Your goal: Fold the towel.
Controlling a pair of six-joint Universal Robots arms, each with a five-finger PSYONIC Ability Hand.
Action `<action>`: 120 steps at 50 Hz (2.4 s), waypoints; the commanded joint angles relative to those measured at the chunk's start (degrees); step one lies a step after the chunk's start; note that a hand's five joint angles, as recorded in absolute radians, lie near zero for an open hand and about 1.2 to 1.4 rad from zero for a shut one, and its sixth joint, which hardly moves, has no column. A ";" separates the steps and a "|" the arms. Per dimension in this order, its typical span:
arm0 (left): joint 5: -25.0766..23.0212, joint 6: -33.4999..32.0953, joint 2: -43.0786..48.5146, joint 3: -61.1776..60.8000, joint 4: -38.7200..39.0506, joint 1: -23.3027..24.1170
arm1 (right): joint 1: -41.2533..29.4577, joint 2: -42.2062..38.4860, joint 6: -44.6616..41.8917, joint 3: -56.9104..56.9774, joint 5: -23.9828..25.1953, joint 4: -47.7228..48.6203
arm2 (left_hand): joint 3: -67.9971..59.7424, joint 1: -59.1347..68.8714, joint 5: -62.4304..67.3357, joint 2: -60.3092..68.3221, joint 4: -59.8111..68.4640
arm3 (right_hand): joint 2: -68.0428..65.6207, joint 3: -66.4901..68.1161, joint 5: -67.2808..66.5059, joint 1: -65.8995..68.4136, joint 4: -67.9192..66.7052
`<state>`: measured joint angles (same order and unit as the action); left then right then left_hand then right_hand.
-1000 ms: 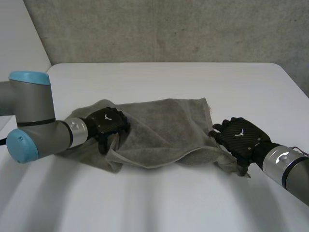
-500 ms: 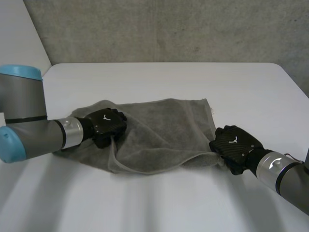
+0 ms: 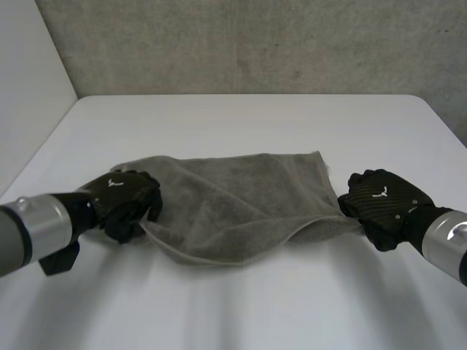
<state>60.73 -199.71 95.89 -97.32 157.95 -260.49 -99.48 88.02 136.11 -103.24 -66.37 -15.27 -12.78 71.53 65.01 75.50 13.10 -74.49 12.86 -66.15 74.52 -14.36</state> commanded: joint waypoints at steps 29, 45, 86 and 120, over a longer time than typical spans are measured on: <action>10.20 0.90 -22.85 -4.81 -0.98 -9.07 | 10.53 14.28 -20.62 6.91 7.57 -6.79 | 2.78 8.47 4.99 4.50 -3.10 | -5.51 -2.86 -3.85 5.48 4.36; 10.29 0.38 -6.77 -0.07 3.77 -8.89 | 10.01 4.00 -21.15 7.18 7.40 -6.00 | 2.78 8.47 4.99 4.50 -3.10 | -5.51 -2.86 -3.85 5.48 4.36; 21.18 -1.03 36.12 31.57 17.74 2.62 | -3.79 -39.16 -16.41 32.31 -6.84 23.62 | 2.78 8.47 4.99 4.50 -3.10 | -5.51 -2.86 -3.85 5.48 4.36; 20.66 4.58 10.30 13.84 18.00 7.19 | 0.87 -13.75 5.48 15.09 -0.25 15.54 | 2.78 -60.14 -63.62 -64.11 -3.10 | 64.49 -2.86 66.15 -64.52 4.36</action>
<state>81.63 -198.00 112.61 -77.16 175.84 -253.58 -101.20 70.93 141.48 -84.30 -67.98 7.80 -12.78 14.75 3.31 14.45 13.10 -14.05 12.86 -3.48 13.44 -14.36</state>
